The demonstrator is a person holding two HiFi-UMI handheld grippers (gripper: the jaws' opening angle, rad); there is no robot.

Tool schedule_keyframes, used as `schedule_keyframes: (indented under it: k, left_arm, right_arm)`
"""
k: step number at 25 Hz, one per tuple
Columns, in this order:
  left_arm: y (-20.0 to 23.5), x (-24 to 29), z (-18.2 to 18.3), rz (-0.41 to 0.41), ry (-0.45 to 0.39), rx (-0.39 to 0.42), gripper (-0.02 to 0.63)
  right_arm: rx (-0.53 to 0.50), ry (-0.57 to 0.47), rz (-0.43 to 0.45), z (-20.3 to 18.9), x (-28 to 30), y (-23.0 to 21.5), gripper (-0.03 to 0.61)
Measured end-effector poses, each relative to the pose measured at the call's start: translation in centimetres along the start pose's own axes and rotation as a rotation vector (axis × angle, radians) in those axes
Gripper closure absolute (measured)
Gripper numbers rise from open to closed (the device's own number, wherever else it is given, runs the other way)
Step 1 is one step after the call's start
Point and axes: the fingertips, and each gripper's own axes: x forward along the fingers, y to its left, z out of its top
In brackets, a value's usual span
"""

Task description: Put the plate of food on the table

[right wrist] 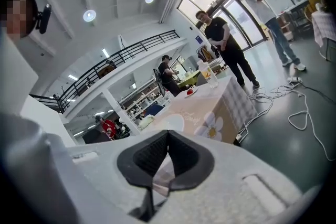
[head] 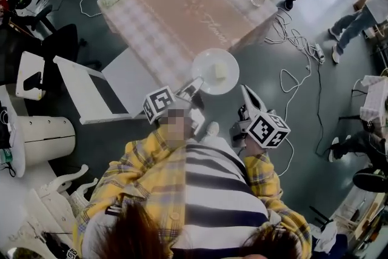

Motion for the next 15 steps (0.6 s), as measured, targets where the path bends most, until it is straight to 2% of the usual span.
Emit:
schedule_keyframes:
  k: [7, 15]
  left_arm:
    - [-0.1, 4.9, -0.9, 0.001, -0.106, -0.012, 0.604]
    - [0.7, 7.6, -0.1, 0.037, -0.2, -0.021, 0.604]
  right_arm:
    - [-0.058, 0.078, 0.101, 3.1, 1.3, -3.2, 0.578]
    - [-0.096, 0.118, 0.139, 5.4, 3.6, -6.1, 0.578]
